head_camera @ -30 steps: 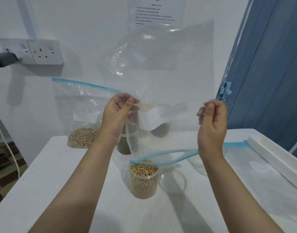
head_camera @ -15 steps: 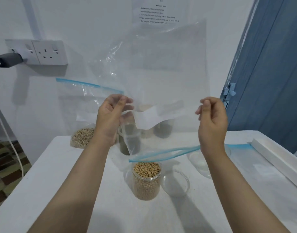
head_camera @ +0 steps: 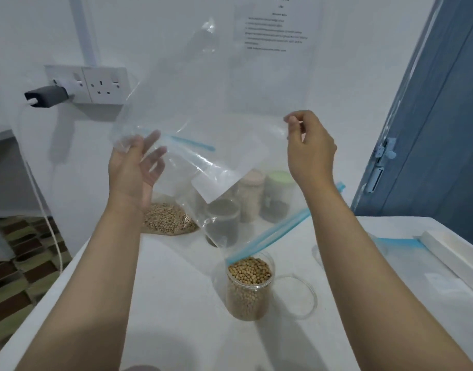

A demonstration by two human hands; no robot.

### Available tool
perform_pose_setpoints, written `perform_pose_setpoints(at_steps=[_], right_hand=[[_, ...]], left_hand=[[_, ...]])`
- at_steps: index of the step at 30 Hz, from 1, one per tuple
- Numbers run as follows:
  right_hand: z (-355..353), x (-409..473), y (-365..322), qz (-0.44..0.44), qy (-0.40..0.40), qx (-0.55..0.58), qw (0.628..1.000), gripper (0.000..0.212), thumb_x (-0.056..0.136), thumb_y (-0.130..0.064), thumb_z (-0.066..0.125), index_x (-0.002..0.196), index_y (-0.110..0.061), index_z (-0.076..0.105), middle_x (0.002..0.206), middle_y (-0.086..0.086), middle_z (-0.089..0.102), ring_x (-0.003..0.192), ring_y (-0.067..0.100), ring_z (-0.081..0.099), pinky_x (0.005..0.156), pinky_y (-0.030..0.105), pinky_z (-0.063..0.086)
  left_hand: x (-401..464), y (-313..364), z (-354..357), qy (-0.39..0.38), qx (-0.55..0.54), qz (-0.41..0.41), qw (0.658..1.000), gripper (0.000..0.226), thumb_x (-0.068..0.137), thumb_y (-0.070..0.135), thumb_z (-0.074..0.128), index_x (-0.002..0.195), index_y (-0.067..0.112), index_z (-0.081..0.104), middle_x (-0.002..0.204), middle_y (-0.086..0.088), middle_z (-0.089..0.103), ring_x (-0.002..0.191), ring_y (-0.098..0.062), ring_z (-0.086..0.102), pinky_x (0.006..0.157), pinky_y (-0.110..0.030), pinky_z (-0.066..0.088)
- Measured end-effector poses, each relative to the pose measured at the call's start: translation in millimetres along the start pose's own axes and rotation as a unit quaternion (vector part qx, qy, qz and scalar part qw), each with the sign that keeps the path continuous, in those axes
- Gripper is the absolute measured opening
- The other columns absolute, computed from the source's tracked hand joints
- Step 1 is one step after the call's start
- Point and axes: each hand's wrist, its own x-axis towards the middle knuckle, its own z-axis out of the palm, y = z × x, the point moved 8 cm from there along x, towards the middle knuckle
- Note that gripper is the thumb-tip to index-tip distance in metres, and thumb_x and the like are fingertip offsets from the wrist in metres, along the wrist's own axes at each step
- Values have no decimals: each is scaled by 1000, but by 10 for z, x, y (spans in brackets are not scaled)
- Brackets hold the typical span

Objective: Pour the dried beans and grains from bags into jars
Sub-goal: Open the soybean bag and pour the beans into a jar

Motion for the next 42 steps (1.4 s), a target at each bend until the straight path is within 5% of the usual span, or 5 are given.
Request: perform_pose_setpoints(at_steps=[7, 13, 24, 32, 42], right_hand=[[231, -886, 471, 50, 67, -84, 993, 51, 98, -44, 50, 144, -26, 40, 142, 4, 45, 130, 27, 40, 104, 45, 28], [1076, -1705, 991, 247, -275, -107, 923, 69, 99, -50, 47, 154, -26, 13, 117, 3, 64, 115, 32, 57, 101, 43, 28], [828, -1762, 691, 215, -71, 80, 971, 15, 96, -17, 58, 96, -30, 66, 98, -15, 60, 72, 3, 48, 72, 21, 43], [904, -1940, 590, 238, -82, 130, 959, 20, 99, -25, 56, 101, -41, 69, 103, -6, 62, 75, 15, 52, 77, 42, 52], [883, -2148, 495, 314, -31, 215, 924, 25, 101, -13, 53, 97, -28, 73, 55, -11, 46, 49, 8, 39, 53, 26, 39]], left_hand=[[-202, -483, -1041, 143, -57, -86, 984, 6, 99, 16, 54, 100, 13, 50, 114, 2, 73, 76, -13, 65, 59, -21, 47], [-558, -944, -1517, 151, -82, -186, 967, 8, 99, 20, 55, 95, 20, 63, 105, 14, 74, 85, -7, 63, 62, -16, 51], [-802, -947, -2151, 260, 67, -187, 945, 42, 95, 12, 57, 131, 23, 40, 94, -1, 66, 66, -14, 61, 64, -24, 48], [-758, -804, -2360, 213, 161, -225, 937, 22, 99, 36, 57, 100, 14, 58, 88, 0, 66, 63, -13, 53, 67, -24, 50], [-669, -801, -2536, 141, 147, -246, 948, 14, 102, 18, 51, 88, 20, 53, 69, 5, 41, 49, -8, 33, 48, -18, 33]])
